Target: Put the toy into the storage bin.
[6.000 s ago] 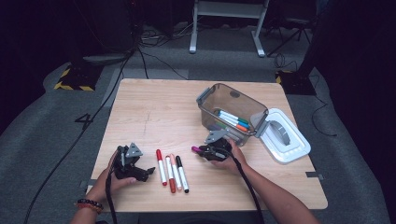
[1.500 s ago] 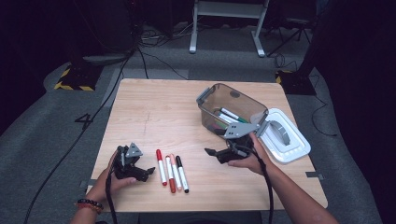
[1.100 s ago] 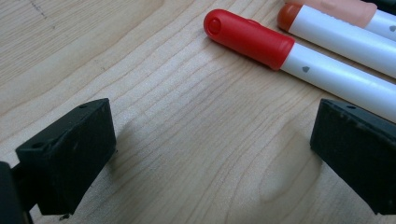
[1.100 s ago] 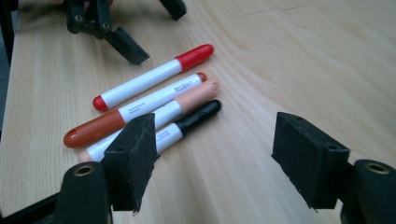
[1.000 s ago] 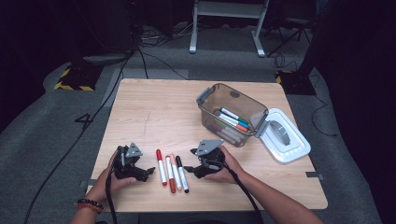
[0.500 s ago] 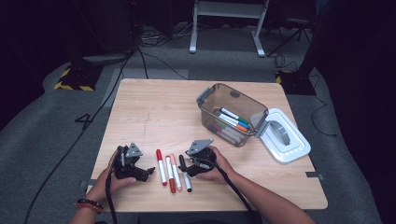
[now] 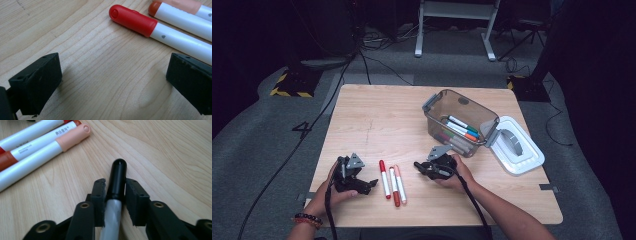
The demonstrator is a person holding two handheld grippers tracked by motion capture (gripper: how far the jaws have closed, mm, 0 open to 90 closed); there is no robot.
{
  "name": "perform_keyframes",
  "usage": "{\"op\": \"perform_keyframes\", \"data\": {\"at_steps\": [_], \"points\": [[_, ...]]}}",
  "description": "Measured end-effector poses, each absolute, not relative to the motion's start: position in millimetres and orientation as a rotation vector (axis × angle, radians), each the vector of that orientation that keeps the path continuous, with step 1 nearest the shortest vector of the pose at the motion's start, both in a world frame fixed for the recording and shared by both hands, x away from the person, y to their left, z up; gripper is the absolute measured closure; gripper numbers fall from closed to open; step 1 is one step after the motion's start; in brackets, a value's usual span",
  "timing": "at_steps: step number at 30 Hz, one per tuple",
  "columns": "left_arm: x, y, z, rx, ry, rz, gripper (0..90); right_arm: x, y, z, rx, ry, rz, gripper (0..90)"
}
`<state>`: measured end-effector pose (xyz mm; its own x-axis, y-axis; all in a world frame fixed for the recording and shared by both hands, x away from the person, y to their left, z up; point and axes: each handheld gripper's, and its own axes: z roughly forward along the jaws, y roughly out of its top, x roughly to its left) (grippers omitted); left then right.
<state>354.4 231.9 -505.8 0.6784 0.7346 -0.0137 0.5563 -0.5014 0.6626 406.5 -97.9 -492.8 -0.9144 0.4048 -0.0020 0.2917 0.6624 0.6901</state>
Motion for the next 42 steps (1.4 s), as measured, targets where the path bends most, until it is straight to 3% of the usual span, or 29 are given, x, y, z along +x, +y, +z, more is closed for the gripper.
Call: {"op": "perform_keyframes", "data": {"at_steps": [11, 20, 32, 42], "points": [[354.3, 231.9, -505.7, 2.241, 0.989, 0.355, 0.4, 408.2, -121.2, -489.0, 0.548, 2.733, 1.103, 75.2], [354.3, 231.9, -505.7, 2.241, 0.989, 0.356, 0.5, 401.5, -140.8, -461.2, 0.522, 2.644, 1.171, 75.2], [354.4, 232.0, -505.7, 2.241, 0.988, 0.356, 0.4, 386.6, -182.2, -390.9, 0.514, 2.492, 1.325, 75.2], [354.4, 232.0, -505.7, 2.241, 0.988, 0.356, 0.5, 395.2, -195.3, -334.9, 0.514, 2.453, 1.325, 75.2]]}}
